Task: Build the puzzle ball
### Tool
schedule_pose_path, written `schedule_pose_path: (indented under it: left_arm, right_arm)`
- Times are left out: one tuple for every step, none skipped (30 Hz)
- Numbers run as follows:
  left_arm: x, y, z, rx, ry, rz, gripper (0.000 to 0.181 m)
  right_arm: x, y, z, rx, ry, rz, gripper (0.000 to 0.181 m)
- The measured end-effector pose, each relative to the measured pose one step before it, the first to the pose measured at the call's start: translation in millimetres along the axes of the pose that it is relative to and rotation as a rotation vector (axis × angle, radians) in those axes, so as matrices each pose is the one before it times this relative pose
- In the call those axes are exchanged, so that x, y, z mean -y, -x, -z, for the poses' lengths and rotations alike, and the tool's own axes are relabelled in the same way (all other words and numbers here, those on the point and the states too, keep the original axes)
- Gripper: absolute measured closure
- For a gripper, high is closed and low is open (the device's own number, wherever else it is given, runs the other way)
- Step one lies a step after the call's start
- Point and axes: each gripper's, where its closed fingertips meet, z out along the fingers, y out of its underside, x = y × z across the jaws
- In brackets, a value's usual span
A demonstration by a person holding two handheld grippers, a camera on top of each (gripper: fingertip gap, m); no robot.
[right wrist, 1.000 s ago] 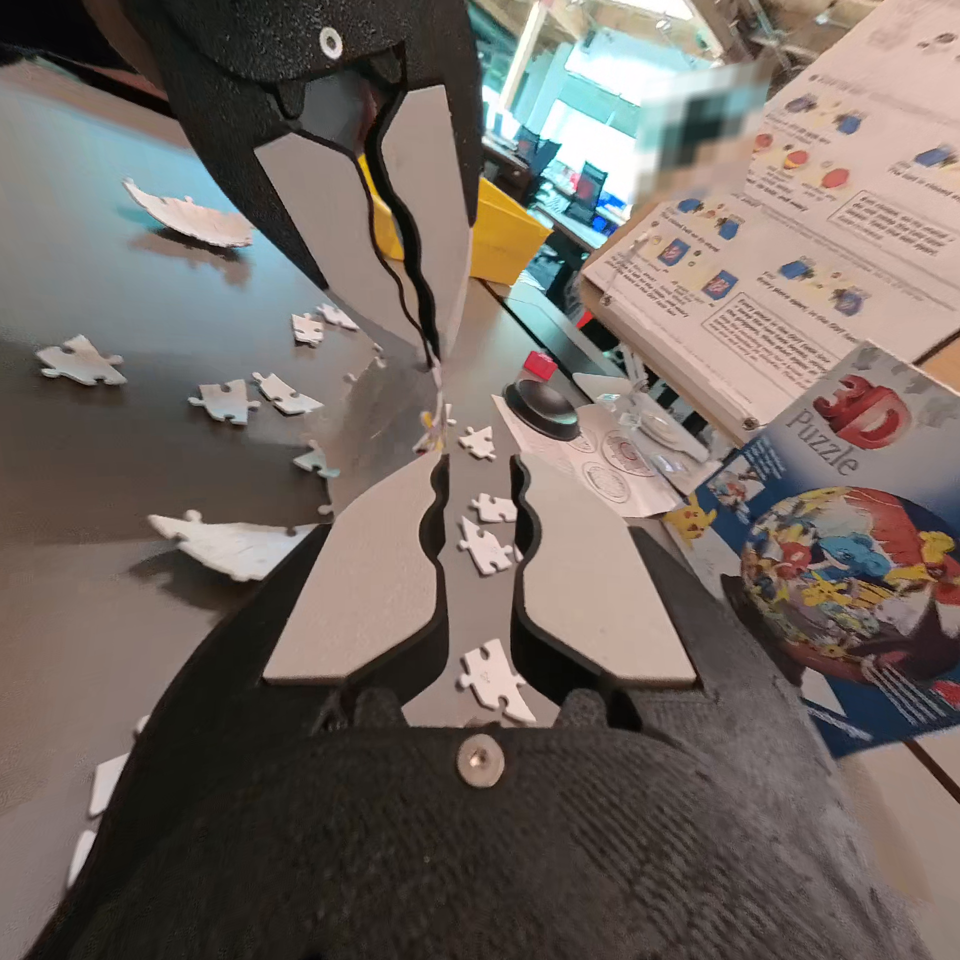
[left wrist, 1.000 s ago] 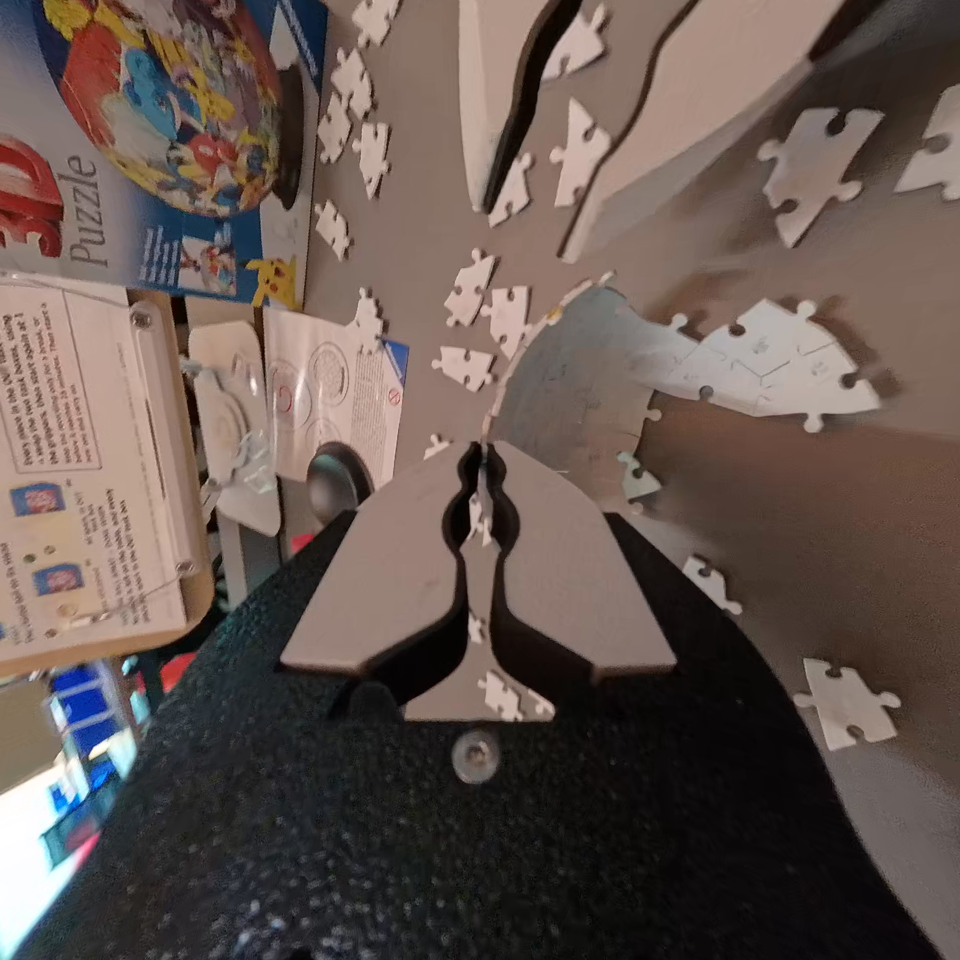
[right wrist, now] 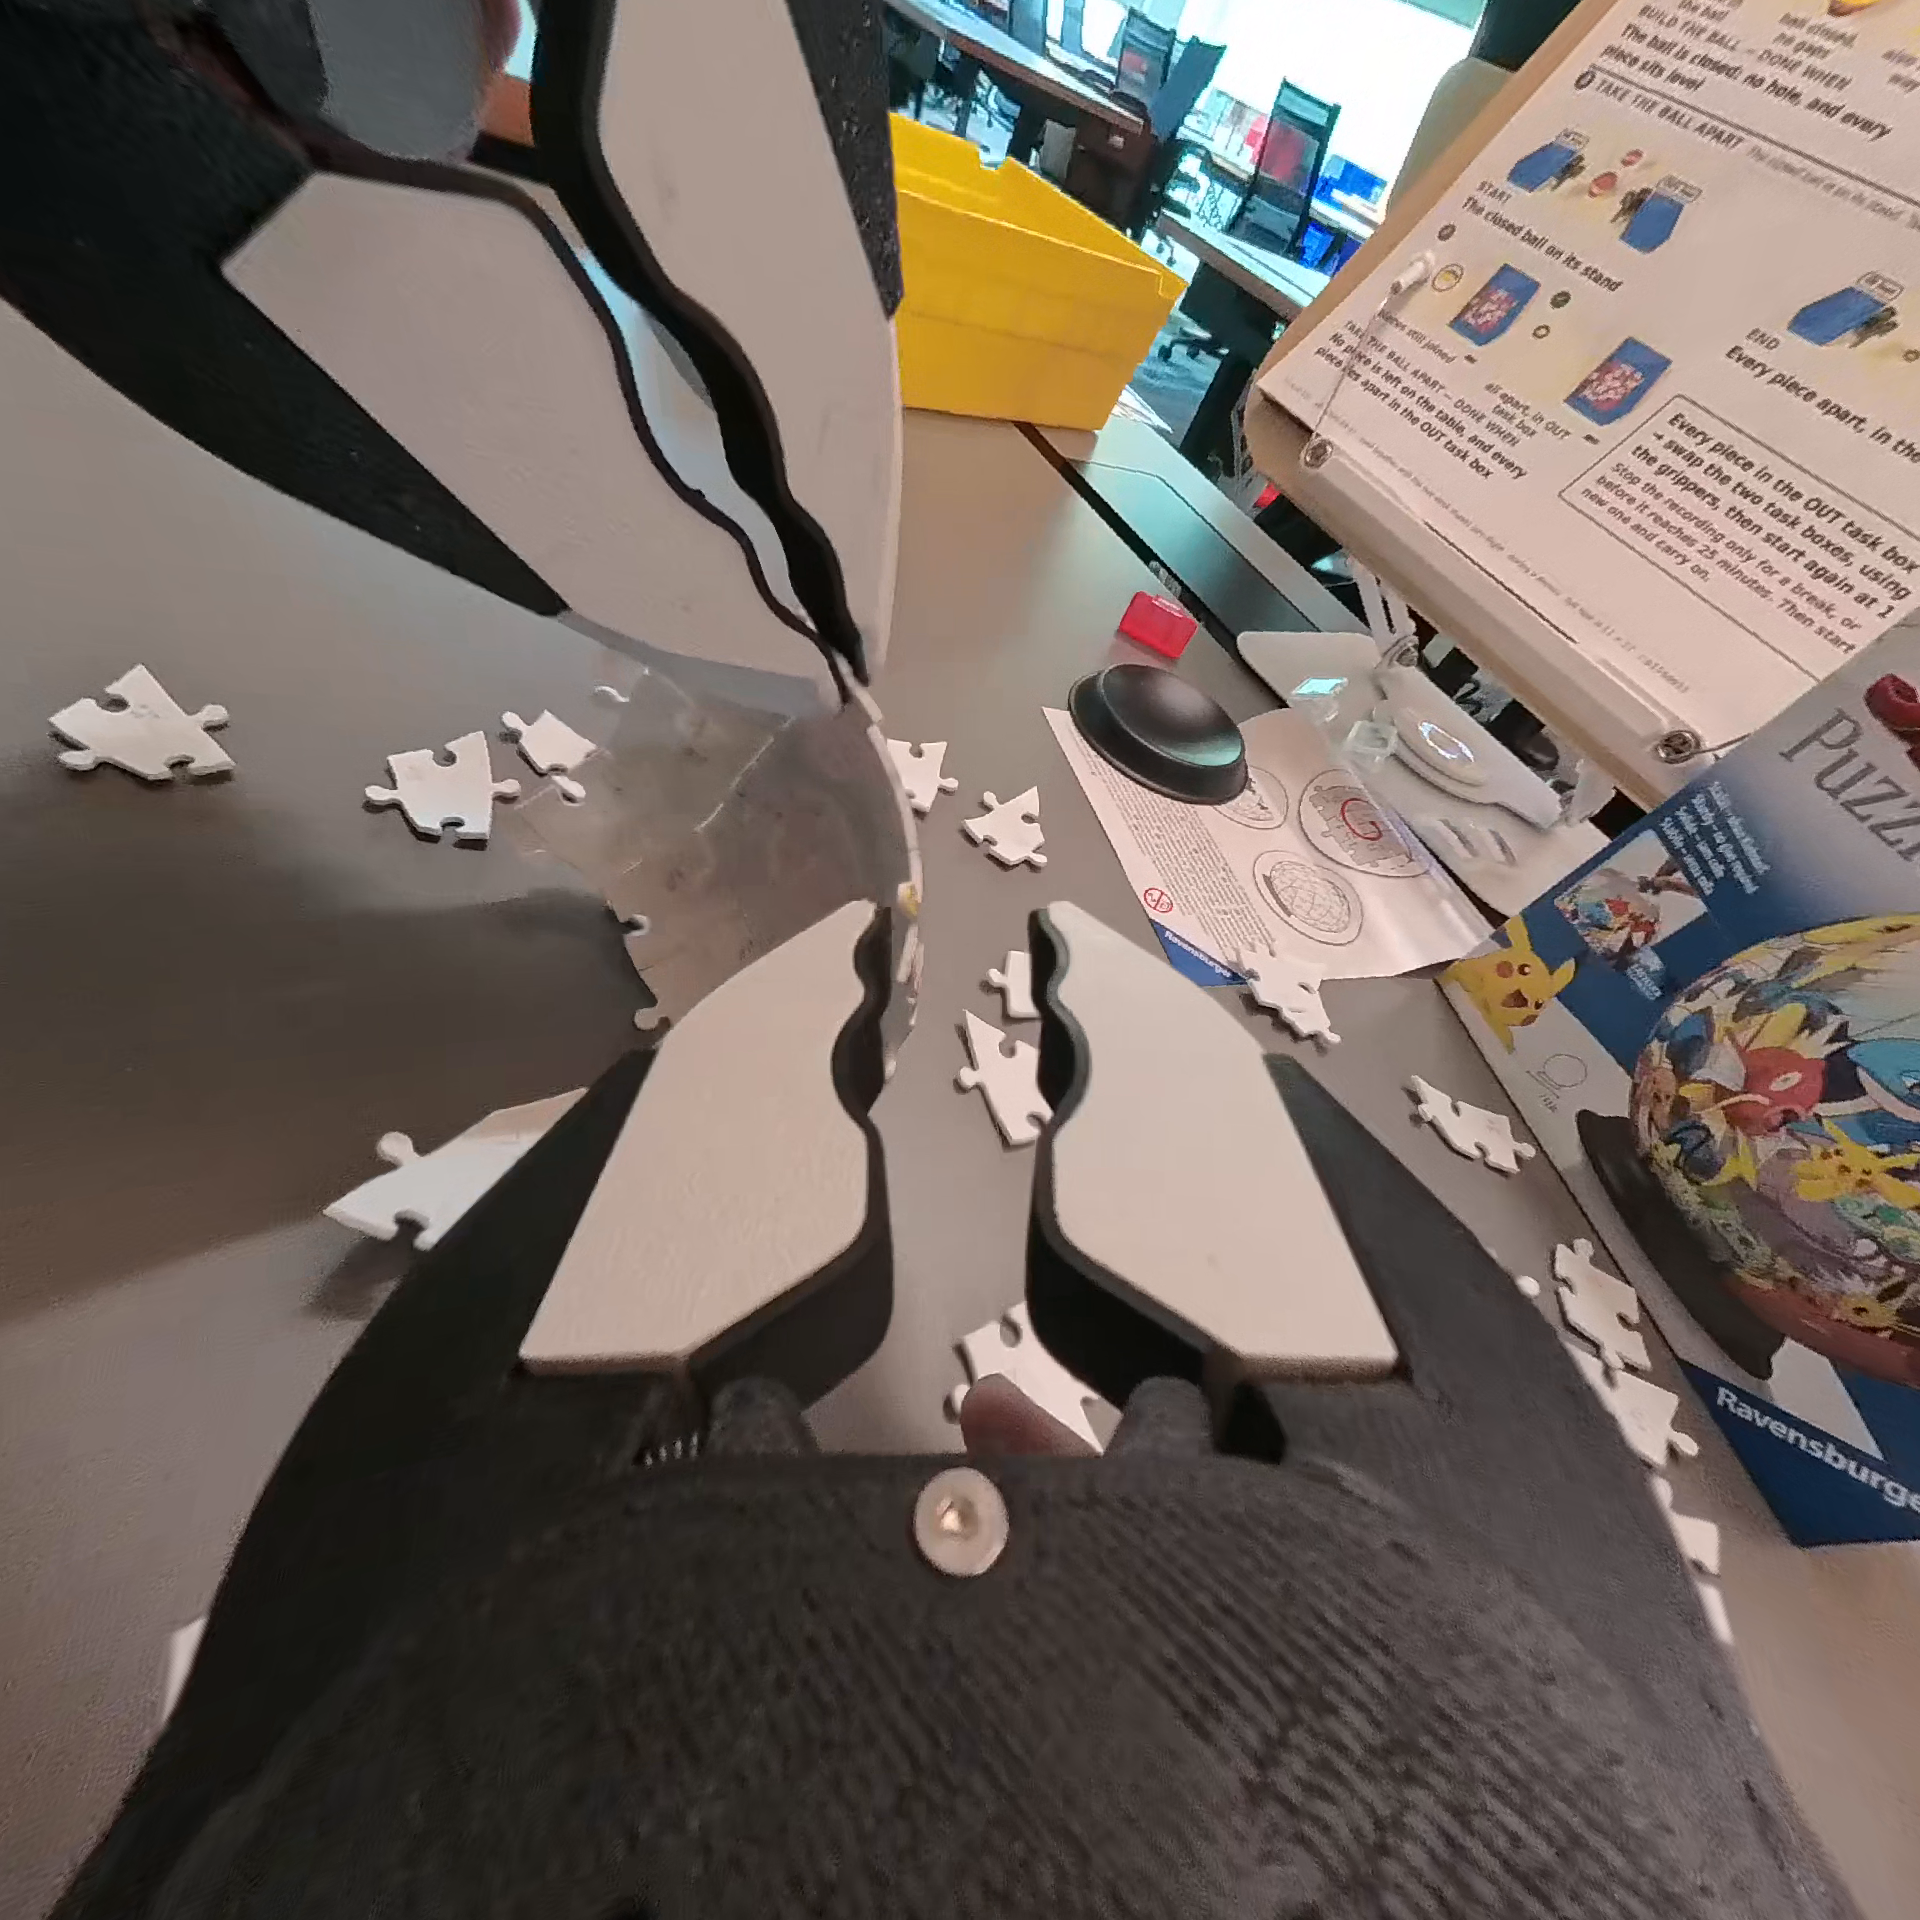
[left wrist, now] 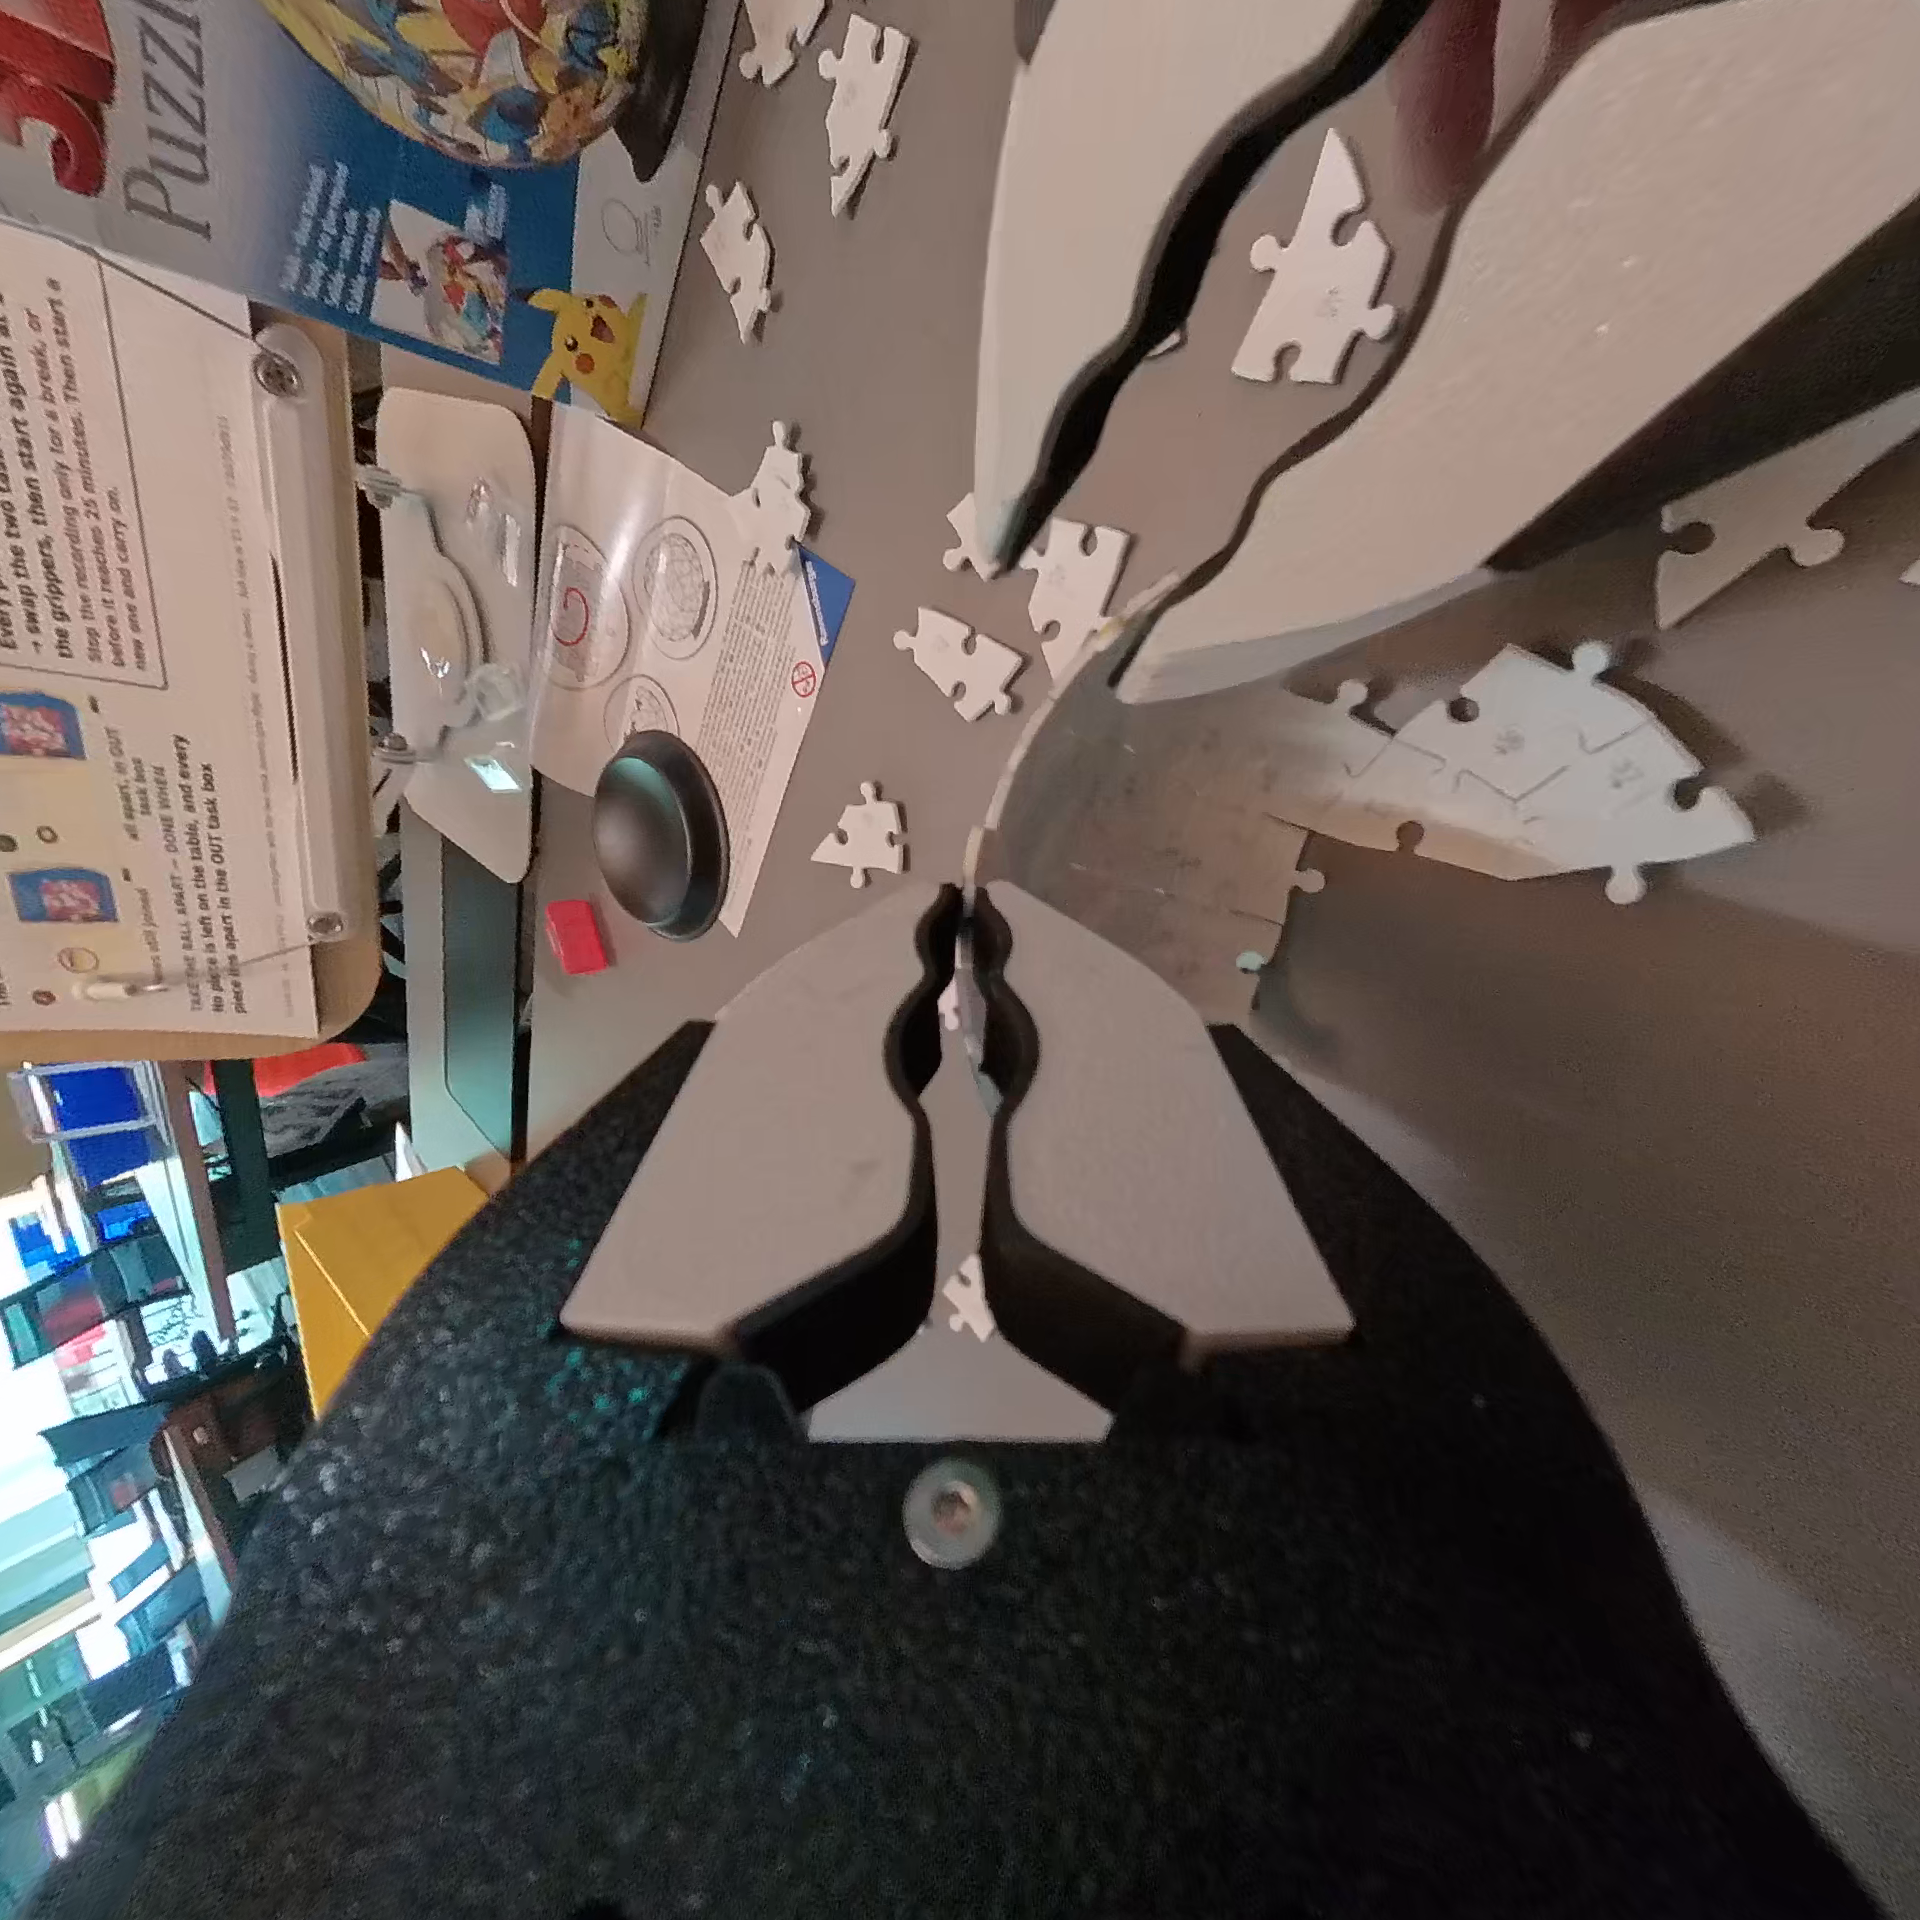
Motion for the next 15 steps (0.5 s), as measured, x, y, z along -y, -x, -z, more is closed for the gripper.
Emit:
schedule_pose_path:
  left_arm:
    - [0.49, 0.15, -0.49, -0.0023, -0.0048, 0.0019, 0.179]
    - [0.7, -0.19, -0.55, -0.0052, -0.0066, 0.0003, 0.179]
    - [0.78, -0.01, -0.62, -0.0049, -0.0088, -0.002, 0.179]
    - [0.7, 0.07, -0.8, -0.0063, -0.0084, 0.0032, 0.179]
    - [0.62, -0.09, -0.81, -0.0096, -0.0074, 0.0058, 0.179]
    - [0.49, -0.29, -0.85, -0.0116, -0.0073, 0.0047, 0.179]
    - [0.69, -0.08, -1.04, -0.0113, -0.0086, 0.0046, 0.179]
    - [0.93, 0.08, -1.01, -0.0112, -0.0122, 0.0043, 0.179]
    - [0.77, 0.17, -0.99, -0.0129, -0.0134, 0.0037, 0.179]
    - [0.3, 0.3, -1.01, -0.0135, -0.011, 0.0044, 0.179]
    - [0.24, 0.33, -0.84, -0.0126, -0.0105, 0.0012, 0.179]
    - [0.11, 0.3, -1.01, -0.0118, -0.0116, -0.0028, 0.179]
    - [-0.12, 0.47, -0.95, -0.0109, -0.0097, -0.0011, 0.179]
    - [-0.61, 0.42, -0.83, -0.0112, -0.0064, 0.0027, 0.179]
    - [-0.75, 0.5, -0.74, -0.0121, -0.0049, 0.0066, 0.179]
  right_arm:
    - [-0.79, 0.23, -0.9, -0.001, -0.0048, 0.0063, 0.159]
    - [-1.78, 0.1, -0.8, -0.0029, 0.0021, 0.0047, 0.162]
    - [-2.2, 0.24, -0.49, -0.0017, 0.0061, 0.0047, 0.165]
    - [-1.35, 0.67, -0.28, 0.0026, 0.0024, 0.0052, 0.168]
    - [-0.79, 0.04, -0.33, -0.0001, -0.0002, 0.0024, 0.171]
    - [-0.72, -0.25, -0.15, -0.0028, 0.0008, 0.0019, 0.174]
    - [-0.33, 0.0, -0.15, -0.0014, -0.0003, 0.0028, 0.177]
    - [-0.83, 0.05, -0.33, -0.0009, 0.0024, 0.0015, 0.178]
    - [-1.24, -0.88, -0.23, -0.0063, 0.0043, 0.0022, 0.178]
    - [-1.01, -1.11, -0.06, -0.0076, 0.0014, 0.0023, 0.176]
    - [-0.64, -2.4, 0.2, -0.0132, -0.0002, -0.0032, 0.171]
    - [-0.32, -2.76, 0.36, -0.0135, -0.0017, -0.0065, 0.166]
    - [-0.1, -1.28, 0.36, -0.0017, -0.0034, -0.0089, 0.163]
    - [0.69, 1.43, 0.23, 0.0184, -0.009, -0.0107, 0.163]
    - [0.87, 1.34, -0.03, 0.0155, -0.0094, -0.0096, 0.163]
